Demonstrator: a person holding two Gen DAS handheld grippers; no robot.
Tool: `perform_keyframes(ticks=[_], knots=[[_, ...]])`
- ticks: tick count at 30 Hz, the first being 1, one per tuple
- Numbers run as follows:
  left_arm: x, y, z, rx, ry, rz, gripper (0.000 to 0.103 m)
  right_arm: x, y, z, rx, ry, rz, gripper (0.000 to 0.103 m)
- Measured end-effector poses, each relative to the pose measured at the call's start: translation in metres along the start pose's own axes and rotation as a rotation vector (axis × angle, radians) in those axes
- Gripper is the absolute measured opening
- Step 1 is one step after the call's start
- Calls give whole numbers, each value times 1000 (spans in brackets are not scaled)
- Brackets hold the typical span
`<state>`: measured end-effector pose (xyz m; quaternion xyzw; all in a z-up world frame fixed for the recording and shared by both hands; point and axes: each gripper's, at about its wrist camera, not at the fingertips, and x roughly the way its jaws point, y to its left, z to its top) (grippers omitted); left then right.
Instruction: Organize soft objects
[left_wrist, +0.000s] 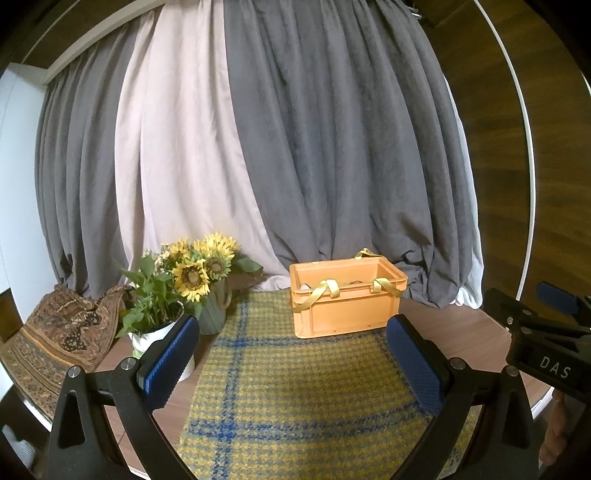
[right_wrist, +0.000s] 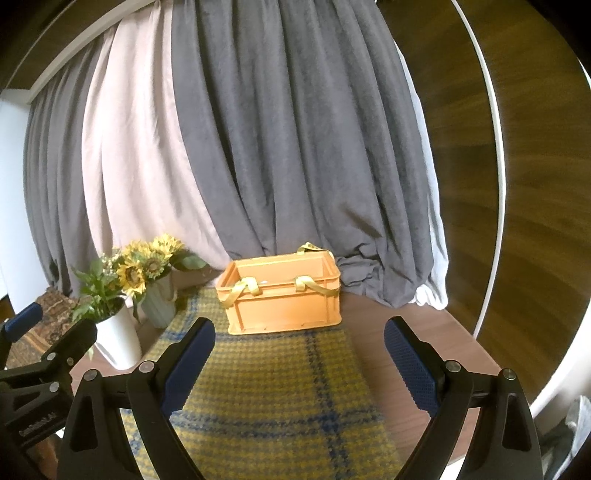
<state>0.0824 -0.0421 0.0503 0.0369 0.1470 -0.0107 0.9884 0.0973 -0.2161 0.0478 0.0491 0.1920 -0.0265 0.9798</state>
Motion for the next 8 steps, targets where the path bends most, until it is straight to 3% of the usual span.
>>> perform_keyframes(ticks=[8], knots=[[-2,-5,2,8,-16,7,103,-2,-2,1,0,-3,-5,94]])
